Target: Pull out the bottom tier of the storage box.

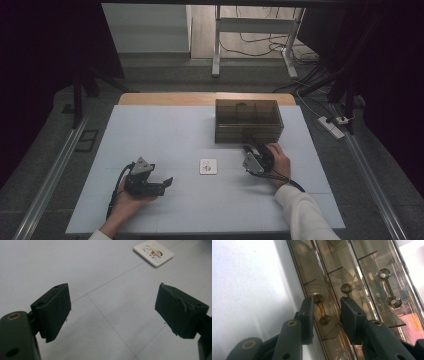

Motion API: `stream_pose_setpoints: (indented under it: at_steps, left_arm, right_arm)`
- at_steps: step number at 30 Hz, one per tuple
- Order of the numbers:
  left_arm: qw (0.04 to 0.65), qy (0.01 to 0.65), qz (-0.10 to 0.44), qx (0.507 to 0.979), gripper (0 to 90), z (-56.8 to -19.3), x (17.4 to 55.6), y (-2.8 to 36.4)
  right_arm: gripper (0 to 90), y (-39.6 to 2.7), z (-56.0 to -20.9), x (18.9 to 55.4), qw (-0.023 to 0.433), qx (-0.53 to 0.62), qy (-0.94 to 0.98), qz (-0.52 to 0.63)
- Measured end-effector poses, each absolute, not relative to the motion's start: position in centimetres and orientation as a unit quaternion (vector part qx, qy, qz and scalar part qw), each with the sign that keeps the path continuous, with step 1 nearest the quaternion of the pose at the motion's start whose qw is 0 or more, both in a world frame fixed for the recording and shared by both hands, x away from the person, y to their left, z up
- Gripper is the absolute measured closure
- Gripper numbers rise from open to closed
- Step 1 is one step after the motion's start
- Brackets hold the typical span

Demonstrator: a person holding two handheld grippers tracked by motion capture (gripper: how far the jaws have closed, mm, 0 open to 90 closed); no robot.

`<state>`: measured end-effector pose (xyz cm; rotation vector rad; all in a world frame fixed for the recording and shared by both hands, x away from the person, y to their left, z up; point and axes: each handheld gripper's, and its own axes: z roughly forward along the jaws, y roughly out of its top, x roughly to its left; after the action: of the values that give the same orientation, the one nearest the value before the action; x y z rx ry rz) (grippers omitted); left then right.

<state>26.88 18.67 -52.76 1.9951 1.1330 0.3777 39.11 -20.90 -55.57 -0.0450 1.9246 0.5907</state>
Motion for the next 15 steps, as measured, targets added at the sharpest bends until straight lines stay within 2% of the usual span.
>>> stream_pose_setpoints:
  at_steps: [15]
  left_arm:
    - [0.396, 0.447, 0.149, 0.788, 13.6, -52.79, 26.89, 18.67]
  right_arm:
    - [58.8, -20.81, -55.87, 39.29, 0.534, -0.026, 0.808, 0.249]
